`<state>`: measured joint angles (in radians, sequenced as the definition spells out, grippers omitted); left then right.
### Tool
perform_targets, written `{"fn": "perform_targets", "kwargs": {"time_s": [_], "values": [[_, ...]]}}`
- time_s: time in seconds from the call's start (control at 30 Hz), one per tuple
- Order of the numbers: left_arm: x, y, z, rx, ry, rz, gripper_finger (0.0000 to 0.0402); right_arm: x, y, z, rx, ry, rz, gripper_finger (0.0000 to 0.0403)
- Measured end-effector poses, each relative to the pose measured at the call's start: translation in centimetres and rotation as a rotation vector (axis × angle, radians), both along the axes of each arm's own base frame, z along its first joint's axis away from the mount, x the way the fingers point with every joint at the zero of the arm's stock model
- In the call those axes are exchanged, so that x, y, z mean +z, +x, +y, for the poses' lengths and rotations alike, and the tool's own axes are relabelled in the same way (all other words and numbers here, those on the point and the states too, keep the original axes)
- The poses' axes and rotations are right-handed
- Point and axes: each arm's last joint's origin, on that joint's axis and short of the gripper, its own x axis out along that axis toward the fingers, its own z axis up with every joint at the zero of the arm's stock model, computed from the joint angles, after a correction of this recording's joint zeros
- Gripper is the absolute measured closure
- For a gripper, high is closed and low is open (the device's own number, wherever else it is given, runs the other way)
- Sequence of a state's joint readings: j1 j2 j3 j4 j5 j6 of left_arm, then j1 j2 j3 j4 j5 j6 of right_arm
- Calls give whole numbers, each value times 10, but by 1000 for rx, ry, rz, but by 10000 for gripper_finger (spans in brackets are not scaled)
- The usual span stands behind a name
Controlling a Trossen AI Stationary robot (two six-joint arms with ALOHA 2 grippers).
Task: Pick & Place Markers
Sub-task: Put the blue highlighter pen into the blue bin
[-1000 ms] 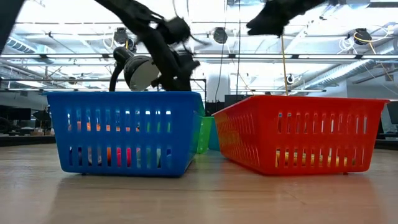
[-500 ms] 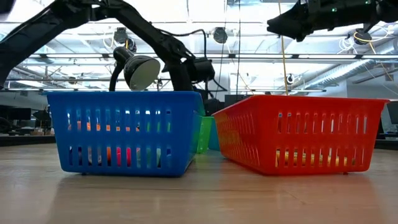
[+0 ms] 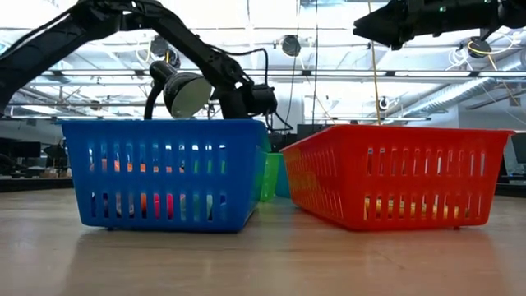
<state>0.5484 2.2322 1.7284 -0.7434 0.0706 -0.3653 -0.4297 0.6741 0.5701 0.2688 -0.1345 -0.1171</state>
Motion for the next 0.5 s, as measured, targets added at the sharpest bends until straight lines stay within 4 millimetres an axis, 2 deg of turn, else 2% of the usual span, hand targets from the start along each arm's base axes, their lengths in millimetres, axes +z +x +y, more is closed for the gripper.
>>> {"fn": "perform_targets", "kwargs": {"time_s": [0.27, 0.5], "values": [[-2, -6, 4, -66, -48, 0, 305, -1, 0, 0, 2, 30, 3, 211], [-6, -13, 0, -129, -76, 94, 248, -2, 0, 0, 3, 47, 10, 211]]}}
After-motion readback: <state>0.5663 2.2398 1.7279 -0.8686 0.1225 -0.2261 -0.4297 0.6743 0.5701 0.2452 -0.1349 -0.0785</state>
